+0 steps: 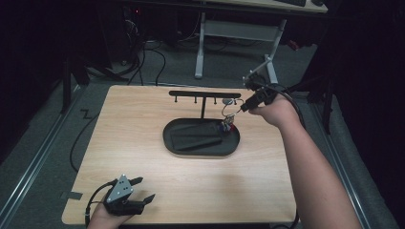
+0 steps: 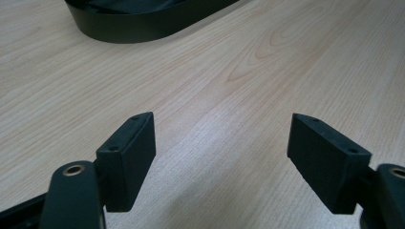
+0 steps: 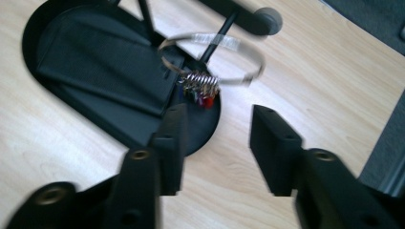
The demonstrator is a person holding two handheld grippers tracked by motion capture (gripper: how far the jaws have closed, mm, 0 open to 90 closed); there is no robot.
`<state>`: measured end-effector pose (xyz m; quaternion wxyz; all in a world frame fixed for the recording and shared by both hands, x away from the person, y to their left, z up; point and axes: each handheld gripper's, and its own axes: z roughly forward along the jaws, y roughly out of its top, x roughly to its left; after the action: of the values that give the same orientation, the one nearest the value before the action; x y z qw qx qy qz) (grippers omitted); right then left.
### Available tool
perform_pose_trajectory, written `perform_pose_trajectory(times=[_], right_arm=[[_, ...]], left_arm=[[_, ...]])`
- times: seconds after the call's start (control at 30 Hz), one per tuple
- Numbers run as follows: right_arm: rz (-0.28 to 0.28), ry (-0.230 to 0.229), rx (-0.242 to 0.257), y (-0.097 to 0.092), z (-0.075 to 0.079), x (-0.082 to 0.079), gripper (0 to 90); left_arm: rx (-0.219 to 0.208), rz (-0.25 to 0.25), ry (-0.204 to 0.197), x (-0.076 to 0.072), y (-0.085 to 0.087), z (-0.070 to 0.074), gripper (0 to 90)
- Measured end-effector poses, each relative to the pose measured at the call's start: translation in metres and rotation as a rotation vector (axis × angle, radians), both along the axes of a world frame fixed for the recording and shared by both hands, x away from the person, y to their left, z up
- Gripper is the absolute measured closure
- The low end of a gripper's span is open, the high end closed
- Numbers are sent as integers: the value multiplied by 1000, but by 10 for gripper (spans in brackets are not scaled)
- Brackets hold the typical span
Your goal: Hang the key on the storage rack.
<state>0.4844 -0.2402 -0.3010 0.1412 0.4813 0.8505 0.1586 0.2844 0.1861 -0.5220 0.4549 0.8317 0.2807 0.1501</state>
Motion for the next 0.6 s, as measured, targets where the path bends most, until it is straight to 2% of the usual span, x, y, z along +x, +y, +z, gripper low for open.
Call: perform_pose_trajectory(times=[0.1, 0.23, 0.37, 0.53, 0.6], right_arm=[[-4, -62, 36, -11, -10, -26, 469], [1, -112, 70, -23, -22, -53, 412], [14, -153, 107, -33, -37, -76, 393], [24, -234, 148, -41, -68, -107, 334], [19, -251, 167, -44, -84, -120, 309]], left_arm=[[7, -2, -1, 0, -1, 0, 254], [1, 5, -6, 0, -2, 1, 254], [0, -1, -11, 0, -5, 1, 253], [1, -5, -25, -1, -8, 2, 252], [0, -3, -20, 0, -9, 1, 252]])
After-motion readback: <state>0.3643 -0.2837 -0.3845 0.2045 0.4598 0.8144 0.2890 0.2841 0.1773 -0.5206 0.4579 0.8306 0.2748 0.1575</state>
